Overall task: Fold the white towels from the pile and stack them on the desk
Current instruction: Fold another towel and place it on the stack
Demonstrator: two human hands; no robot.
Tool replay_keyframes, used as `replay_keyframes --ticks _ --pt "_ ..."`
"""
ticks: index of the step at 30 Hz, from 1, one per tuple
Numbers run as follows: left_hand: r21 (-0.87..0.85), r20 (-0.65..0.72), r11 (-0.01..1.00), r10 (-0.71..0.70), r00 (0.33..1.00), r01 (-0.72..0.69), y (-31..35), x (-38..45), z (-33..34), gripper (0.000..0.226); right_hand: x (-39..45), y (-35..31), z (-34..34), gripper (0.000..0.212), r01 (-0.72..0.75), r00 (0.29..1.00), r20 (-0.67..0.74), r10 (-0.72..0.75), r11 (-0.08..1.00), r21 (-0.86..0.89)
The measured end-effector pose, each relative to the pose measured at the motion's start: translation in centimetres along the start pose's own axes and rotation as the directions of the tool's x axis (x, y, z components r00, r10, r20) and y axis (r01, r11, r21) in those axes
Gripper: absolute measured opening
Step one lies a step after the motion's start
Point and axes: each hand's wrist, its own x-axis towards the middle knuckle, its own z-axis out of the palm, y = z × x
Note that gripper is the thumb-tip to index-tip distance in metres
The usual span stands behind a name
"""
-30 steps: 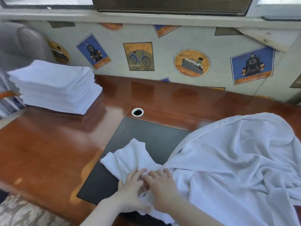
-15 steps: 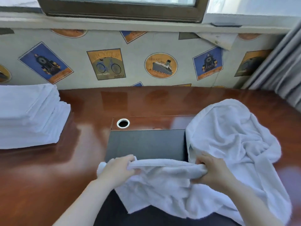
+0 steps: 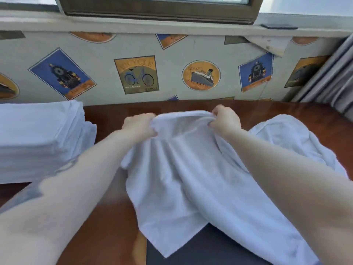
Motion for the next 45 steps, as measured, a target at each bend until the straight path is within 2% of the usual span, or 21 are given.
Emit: replay_keyframes --ticks 2,5,7,10,12,15,18,21,23,25,27,29,31,32,33,34,36,38,40,42,45 --pt "-0.047 -0.145 0.998 -0.042 0.988 0.036 1.1 0.5 0.9 0.078 -0.2 -1.2 1.5 0.077 0.060 0.994 -0.106 -0.033 0.964 0.259" --pt "-0.223 -0.301 0.972 0.010 0.954 -0.081 1.7 -2.9 6.0 0.057 -6.1 -1.5 6.9 0.067 0.277 0.959 -0.137 -0.249 0.925 0.261" --pt "-0.257 -0.201 0.957 0.083 0.976 -0.134 2.3 -7.7 11.6 0.041 -12.3 0.3 12.0 0.050 0.312 0.950 -0.038 -0.311 0.931 0.189" --pt "-0.267 0.178 0.962 0.110 0.978 -0.059 2.3 -14.2 19.2 0.053 -19.3 3.7 18.2 0.050 0.323 0.920 0.200 -0.336 0.942 0.095" --pt "-0.253 0.154 0.965 0.117 0.981 -0.075 1.2 -15.9 22.3 0.048 -20.9 5.2 20.3 0.061 0.278 0.916 0.307 -0.258 0.960 -0.024" --pt "-0.314 0.003 0.948 0.049 0.999 -0.046 -0.1 -16.0 22.2 0.012 -20.2 5.8 20.6 0.051 0.248 0.947 0.237 -0.218 0.962 -0.109" --pt "-0.448 0.021 0.894 -0.019 1.000 0.027 -1.2 -15.8 19.3 0.016 -19.9 5.0 19.9 0.041 0.152 0.985 0.100 -0.138 0.978 -0.142" --pt "-0.631 -0.015 0.774 -0.069 0.997 0.044 -4.8 -16.1 14.8 0.014 -20.0 4.1 19.6 0.025 0.046 0.999 -0.003 -0.046 0.998 -0.046" --pt "-0.689 -0.093 0.722 -0.181 0.979 0.068 -7.8 -16.7 12.0 0.015 -20.2 3.3 19.4 0.014 0.156 0.987 0.042 -0.154 0.987 -0.041" --pt "-0.639 -0.125 0.752 -0.310 0.942 0.163 -10.6 -17.3 10.4 0.023 -20.9 1.6 18.6 0.012 0.346 0.926 0.144 -0.350 0.937 0.055" --pt "-0.445 -0.026 0.813 -0.432 0.902 0.376 -12.9 -17.7 9.8 0.026 -22.4 -0.8 17.6 0.012 0.422 0.837 0.292 -0.463 0.886 0.193" --pt "-0.161 0.249 0.780 -0.561 0.790 0.605 -13.9 -17.9 9.9 0.026 -23.8 -2.8 17.3 0.028 0.345 0.724 0.524 -0.448 0.894 0.287" --pt "0.104 0.399 0.779 -0.602 0.692 0.618 -13.7 -18.4 10.9 0.024 -24.6 -3.7 17.7 0.032 0.215 0.565 0.725 -0.395 0.918 0.333" --pt "0.188 0.382 0.807 -0.586 0.715 0.560 -12.9 -18.5 11.7 0.025 -25.0 -3.7 18.0 0.034 0.148 0.521 0.758 -0.392 0.916 0.373" --pt "0.203 0.317 0.840 -0.543 0.778 0.503 -11.7 -18.6 12.7 0.027 -25.4 -3.5 18.1 0.034 0.097 0.520 0.750 -0.409 0.900 0.424" --pt "0.164 0.232 0.879 -0.475 0.849 0.447 -10.0 -18.7 13.7 0.028 -25.6 -3.0 18.2 0.031 0.077 0.575 0.708 -0.411 0.888 0.453" --pt "-0.005 0.097 0.965 -0.260 0.961 0.261 -4.9 -18.6 15.7 0.031 -25.5 -0.7 18.5 0.021 0.115 0.819 0.472 -0.326 0.900 0.421" --pt "-0.120 0.076 0.992 -0.019 0.997 0.028 1.4 -18.5 18.1 0.039 -24.8 3.3 18.1 0.027 0.115 0.971 0.176 -0.160 0.963 0.242" --pt "-0.177 0.162 0.980 0.124 0.979 -0.095 6.8 -18.8 20.3 0.051 -23.9 8.1 16.8 0.042 -0.054 0.997 0.054 0.054 0.999 -0.004" --pt "-0.169 0.293 0.976 0.186 0.938 -0.140 10.2 -18.9 22.1 0.059 -23.9 13.2 15.0 0.054 -0.230 0.966 0.065 0.250 0.946 -0.227" --pt "-0.042 0.356 0.991 0.131 0.925 -0.125 11.5 -18.0 23.9 0.068 -25.2 18.4 12.8 0.061 -0.354 0.921 0.060 0.385 0.892 -0.282"
